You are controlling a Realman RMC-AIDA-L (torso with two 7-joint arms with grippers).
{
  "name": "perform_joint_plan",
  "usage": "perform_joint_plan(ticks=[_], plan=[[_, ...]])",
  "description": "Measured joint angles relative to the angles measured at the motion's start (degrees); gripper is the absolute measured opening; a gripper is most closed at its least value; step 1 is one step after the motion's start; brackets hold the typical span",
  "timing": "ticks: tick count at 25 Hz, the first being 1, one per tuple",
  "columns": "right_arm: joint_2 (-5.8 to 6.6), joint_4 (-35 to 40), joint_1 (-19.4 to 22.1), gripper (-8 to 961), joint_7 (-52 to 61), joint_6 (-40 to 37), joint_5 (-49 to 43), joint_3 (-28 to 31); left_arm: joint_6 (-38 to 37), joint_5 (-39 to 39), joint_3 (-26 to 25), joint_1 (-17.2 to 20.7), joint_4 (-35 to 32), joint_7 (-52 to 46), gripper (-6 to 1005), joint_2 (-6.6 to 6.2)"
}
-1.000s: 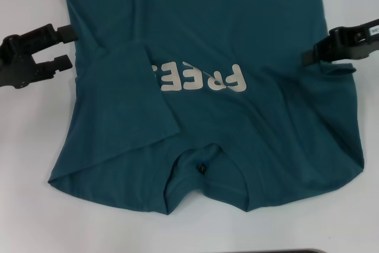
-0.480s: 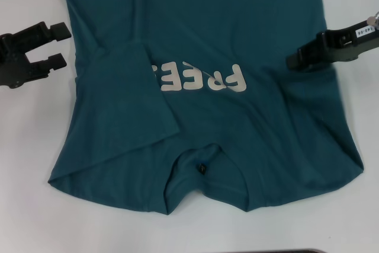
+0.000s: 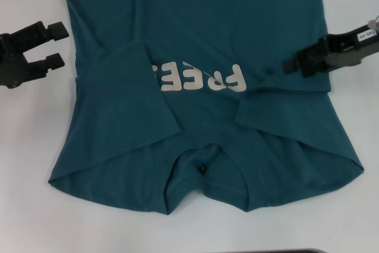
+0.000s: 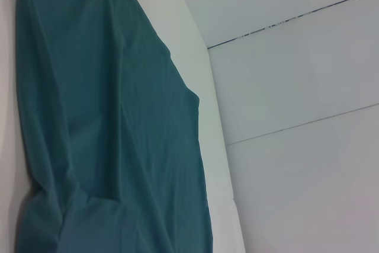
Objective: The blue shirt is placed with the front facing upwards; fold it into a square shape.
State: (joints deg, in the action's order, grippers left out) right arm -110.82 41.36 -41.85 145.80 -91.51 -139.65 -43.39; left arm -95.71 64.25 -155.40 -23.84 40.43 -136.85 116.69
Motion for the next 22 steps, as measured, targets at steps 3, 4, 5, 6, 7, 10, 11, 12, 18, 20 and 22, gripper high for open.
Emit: perform_joint_plan(ticks=[3, 4, 5, 6, 7, 10, 11, 12, 18, 20, 22], plan=[[1.05, 0.22, -0.03, 609, 0.05, -0.76, -1.89, -0.08, 0.0, 0.0, -0.06, 0.01, 0.0, 0.0, 934, -0.06], [1.52, 0.22, 0.05, 612, 0.13, -1.29, -2.28, -0.09, 0.0, 0.0, -0.09, 0.02, 0.0, 0.0, 934, -0.06], [2.05, 0.22, 0.2, 615, 0.21, -1.81, -2.7, -0.07, 0.0, 0.0, -0.11, 0.09, 0.0, 0.0, 934, -0.03], [2.52, 0.22, 0.47, 619, 0.28, -2.2, -3.09, 0.04, 0.0, 0.0, -0.11, 0.09, 0.0, 0.0, 934, -0.03], [2.94, 0.22, 0.73, 623, 0.36, -2.52, -3.38, 0.22, 0.0, 0.0, -0.11, 0.14, 0.0, 0.0, 934, 0.01], [4.04, 0.26, 2.1, 626, 0.52, -2.74, -3.55, 1.71, 0.11, 0.0, -0.11, 0.22, 0.0, 0.0, 934, 0.09], [4.14, 0.27, 2.54, 625, 0.41, -2.69, -3.55, 2.32, 0.12, 0.0, -0.11, 0.21, 0.0, 0.0, 934, 0.12], [4.18, 0.27, 2.89, 625, 0.24, -2.46, -3.6, 2.56, 0.14, 0.0, -0.11, 0.21, 0.0, 0.0, 934, 0.15], [3.68, 0.3, 4.4, 624, 0.07, 0.38, -5.33, 3.06, 0.18, 0.0, -0.08, -0.03, 0.0, -0.07, 934, 0.19], [3.06, 0.3, 4.8, 624, 0.04, 1.87, -5.26, 3.18, 0.18, 0.0, -0.08, -0.03, 0.0, -0.08, 934, 0.24], [2.56, 0.27, 4.86, 624, 0.02, 2.95, -5.3, 3.13, 0.18, 0.0, -0.08, 0.03, 0.0, -0.08, 934, 0.28]])
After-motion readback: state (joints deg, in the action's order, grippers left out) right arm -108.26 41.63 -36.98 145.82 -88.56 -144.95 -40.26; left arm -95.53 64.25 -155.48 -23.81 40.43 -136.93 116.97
